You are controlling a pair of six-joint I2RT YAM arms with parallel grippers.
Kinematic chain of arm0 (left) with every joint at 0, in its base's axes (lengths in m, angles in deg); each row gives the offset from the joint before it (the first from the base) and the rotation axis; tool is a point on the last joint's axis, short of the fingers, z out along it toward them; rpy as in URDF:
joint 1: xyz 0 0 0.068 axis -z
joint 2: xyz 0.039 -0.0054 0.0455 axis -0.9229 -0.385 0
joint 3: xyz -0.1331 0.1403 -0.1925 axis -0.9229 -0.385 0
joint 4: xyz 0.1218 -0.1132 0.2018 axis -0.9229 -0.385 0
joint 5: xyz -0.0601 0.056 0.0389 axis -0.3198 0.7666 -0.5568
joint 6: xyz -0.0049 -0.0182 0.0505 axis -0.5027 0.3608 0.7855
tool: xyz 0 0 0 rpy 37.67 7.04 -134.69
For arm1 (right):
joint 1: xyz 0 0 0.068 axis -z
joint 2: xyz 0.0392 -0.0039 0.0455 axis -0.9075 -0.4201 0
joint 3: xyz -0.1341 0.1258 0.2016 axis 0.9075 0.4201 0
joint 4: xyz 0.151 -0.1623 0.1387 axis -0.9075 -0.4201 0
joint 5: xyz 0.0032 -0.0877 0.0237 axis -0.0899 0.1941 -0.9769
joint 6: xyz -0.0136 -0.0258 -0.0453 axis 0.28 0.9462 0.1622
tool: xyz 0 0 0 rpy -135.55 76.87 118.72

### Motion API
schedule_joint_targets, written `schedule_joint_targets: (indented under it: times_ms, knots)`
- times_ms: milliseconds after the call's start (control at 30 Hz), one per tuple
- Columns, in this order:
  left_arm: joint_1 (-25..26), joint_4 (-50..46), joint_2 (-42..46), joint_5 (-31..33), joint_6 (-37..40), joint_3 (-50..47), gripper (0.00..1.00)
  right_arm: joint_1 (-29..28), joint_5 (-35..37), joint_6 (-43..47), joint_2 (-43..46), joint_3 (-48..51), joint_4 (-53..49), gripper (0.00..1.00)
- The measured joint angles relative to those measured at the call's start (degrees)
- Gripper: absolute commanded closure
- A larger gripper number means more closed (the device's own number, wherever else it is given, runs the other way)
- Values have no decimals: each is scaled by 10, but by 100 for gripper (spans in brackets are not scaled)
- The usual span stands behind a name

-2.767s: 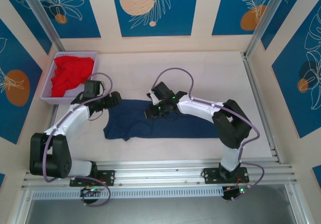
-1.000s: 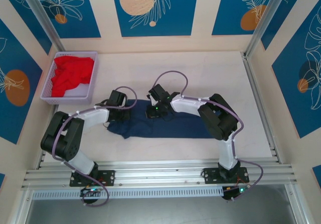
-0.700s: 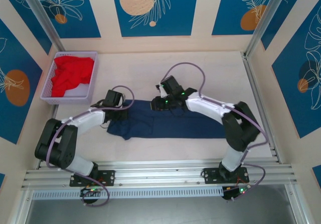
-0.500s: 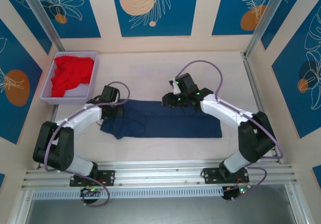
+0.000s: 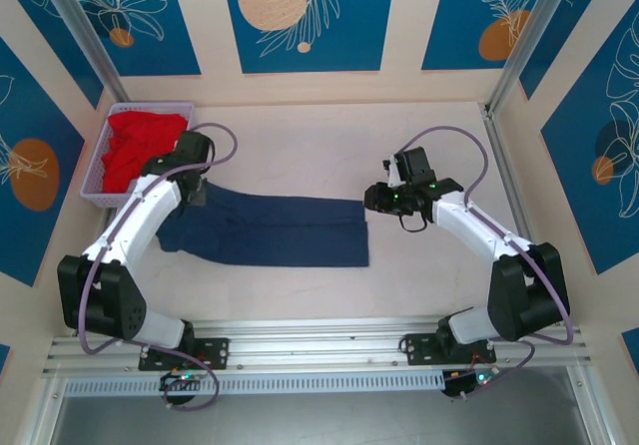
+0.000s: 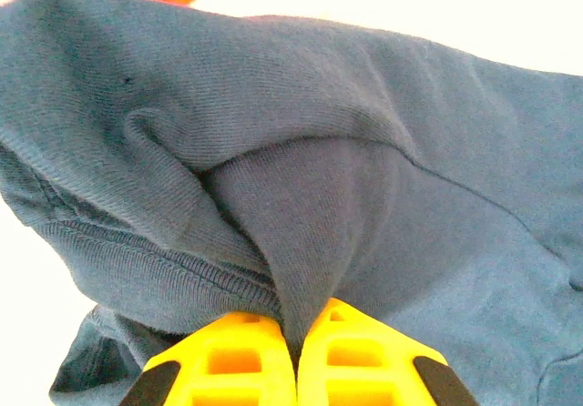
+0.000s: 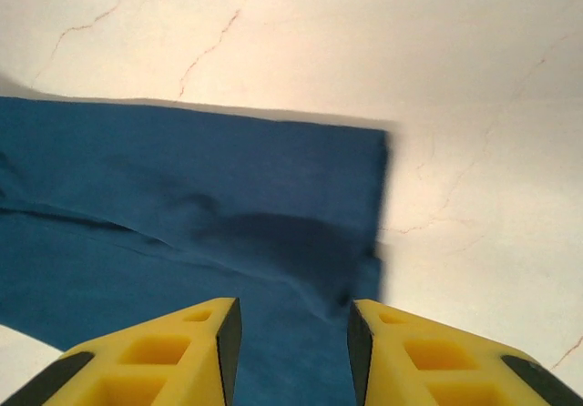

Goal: Fold the inside-out t-shirt

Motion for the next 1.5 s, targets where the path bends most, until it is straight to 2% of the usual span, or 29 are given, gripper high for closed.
schedule_joint_targets:
  times_ms: [100,233,433,833,1067,1267,1367,1467,1500]
  knots:
    - [0,-29,-2,41,24,28,100,-11,-17,0,-31,-5,2,63]
    - [0,-54,-18,66,40,51,100,-55,-33,0,-98,-35,10,65]
    - [2,-72,-27,64,44,62,100,-104,-48,-1,-173,-81,35,68]
    - [42,-97,-33,20,33,91,100,-108,-51,-2,-261,-108,48,75]
    - [98,-125,-54,-22,-13,126,100,-108,-51,-2,-276,-109,52,77]
    - [158,-148,-99,-55,-67,163,100,-108,-51,0,-277,-109,55,77]
    - [197,-151,-138,-75,-98,196,100,-108,-53,0,-277,-109,57,74]
    - [244,-147,-199,-108,-127,245,91,-104,-59,0,-275,-109,58,70]
    - [260,-144,-226,-120,-134,264,80,-100,-63,-1,-270,-107,58,68]
